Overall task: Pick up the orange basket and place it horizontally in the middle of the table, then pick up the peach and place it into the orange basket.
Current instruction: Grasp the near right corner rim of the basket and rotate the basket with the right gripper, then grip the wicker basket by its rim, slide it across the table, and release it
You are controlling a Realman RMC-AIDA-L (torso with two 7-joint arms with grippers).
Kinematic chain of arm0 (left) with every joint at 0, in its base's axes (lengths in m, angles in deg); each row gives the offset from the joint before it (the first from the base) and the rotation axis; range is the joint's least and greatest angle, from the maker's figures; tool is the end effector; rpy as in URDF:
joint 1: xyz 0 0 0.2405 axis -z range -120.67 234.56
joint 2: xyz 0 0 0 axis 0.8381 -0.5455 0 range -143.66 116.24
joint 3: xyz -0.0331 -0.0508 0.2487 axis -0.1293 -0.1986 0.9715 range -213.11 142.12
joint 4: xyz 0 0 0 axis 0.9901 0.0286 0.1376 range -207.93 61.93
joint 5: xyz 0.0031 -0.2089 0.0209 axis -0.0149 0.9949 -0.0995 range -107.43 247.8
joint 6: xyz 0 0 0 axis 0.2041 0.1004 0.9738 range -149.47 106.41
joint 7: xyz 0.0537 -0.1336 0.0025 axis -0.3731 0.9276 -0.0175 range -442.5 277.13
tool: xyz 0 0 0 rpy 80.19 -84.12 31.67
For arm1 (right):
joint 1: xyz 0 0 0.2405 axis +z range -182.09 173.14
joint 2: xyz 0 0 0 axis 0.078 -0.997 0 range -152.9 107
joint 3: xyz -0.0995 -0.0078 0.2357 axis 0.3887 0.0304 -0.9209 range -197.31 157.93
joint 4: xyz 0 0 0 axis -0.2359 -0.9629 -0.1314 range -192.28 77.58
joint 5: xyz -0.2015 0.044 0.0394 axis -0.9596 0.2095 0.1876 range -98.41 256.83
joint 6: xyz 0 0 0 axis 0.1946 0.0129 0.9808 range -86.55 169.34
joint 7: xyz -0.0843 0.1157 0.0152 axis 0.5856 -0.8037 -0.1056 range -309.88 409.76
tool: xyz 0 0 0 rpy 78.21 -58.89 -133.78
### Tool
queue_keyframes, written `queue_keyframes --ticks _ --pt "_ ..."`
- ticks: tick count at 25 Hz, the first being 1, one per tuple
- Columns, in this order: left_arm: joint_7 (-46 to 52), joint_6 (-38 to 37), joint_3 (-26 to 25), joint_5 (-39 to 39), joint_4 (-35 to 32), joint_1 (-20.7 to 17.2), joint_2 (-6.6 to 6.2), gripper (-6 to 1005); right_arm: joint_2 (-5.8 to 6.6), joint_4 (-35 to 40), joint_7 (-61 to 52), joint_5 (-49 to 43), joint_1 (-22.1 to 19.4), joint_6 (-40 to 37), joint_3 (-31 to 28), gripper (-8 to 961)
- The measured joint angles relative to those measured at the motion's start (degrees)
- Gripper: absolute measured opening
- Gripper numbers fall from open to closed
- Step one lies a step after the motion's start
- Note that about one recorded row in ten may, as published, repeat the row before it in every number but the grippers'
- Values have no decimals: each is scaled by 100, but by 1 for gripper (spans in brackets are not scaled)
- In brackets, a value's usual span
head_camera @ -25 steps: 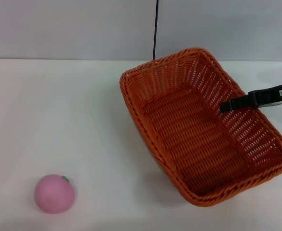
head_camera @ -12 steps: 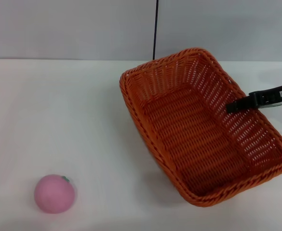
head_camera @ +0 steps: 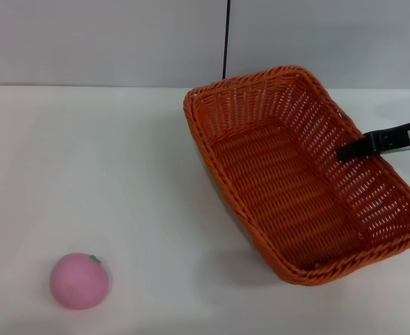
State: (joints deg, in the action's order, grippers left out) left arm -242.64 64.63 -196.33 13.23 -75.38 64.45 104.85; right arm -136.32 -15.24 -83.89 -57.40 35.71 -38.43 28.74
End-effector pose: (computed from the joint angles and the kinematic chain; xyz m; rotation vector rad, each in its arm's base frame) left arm -0.4112 0.1919 0.0344 -1.2741 -0.6751 -0.6988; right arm 0.2637 0.3870 0.0251 -2.4292 1.4975 0.0799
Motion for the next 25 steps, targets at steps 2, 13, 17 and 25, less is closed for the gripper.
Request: queue_keyframes --ticks 2,13,17,25 --pt "0 16 0 0 3 -4 0 782 0 34 82 -28 29 -5 7 150" --pt "0 125 0 0 9 -115 -9 779 -433 1438 1486 8 7 -90 705 141" --pt "0 199 0 0 9 -182 -9 778 -468 1769 1795 12 9 -96 1061 140" --pt "-52 491 44 -25 39 -392 -18 775 -549 2501 2956 168 -87 36 1725 141"
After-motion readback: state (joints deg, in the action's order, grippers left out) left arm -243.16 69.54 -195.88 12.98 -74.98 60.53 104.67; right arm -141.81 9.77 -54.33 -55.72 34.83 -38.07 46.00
